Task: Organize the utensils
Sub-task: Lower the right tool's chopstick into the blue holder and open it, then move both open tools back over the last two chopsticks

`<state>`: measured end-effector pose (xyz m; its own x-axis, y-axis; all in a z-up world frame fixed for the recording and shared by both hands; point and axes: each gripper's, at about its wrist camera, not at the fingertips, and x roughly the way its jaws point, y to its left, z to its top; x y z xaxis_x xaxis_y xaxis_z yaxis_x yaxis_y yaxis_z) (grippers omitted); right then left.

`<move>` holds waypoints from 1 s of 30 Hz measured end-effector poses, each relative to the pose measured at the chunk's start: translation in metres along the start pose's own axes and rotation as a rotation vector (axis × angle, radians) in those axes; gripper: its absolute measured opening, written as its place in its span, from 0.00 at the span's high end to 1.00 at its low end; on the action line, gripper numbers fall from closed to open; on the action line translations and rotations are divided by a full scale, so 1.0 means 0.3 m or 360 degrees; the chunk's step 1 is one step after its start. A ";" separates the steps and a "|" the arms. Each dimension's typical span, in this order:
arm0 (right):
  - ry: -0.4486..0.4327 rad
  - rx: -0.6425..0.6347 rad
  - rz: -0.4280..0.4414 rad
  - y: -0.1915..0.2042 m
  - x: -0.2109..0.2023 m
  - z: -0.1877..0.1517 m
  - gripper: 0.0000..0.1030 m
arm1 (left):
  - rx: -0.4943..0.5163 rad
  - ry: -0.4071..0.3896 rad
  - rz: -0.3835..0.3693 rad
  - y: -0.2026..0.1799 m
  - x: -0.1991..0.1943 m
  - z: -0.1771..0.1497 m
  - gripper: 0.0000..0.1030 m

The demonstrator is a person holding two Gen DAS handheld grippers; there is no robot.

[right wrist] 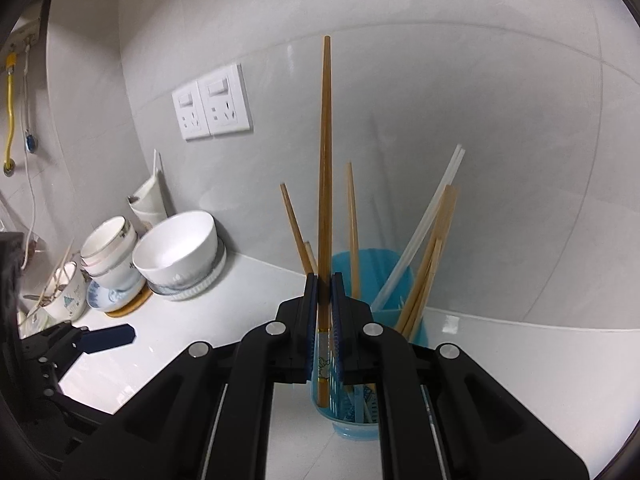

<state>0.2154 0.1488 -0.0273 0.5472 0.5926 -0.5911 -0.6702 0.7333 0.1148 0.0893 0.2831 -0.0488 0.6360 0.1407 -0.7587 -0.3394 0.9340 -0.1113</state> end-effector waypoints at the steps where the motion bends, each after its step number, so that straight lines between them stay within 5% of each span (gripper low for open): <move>1: 0.0025 0.0002 -0.0001 -0.001 0.009 -0.001 0.94 | -0.0003 0.0001 -0.0001 0.002 0.000 0.001 0.06; 24: 0.0149 0.0002 -0.0119 -0.025 0.045 -0.050 0.92 | -0.0018 -0.0005 -0.0007 0.005 0.004 0.004 0.06; 30: 0.0125 -0.0027 -0.0140 -0.041 -0.035 -0.034 0.61 | -0.0017 -0.0018 -0.0015 -0.004 0.001 0.011 0.06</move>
<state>0.2127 0.1302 -0.0306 0.5638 0.4976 -0.6592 -0.6301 0.7751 0.0463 0.0921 0.2832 -0.0468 0.6471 0.1356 -0.7502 -0.3406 0.9318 -0.1253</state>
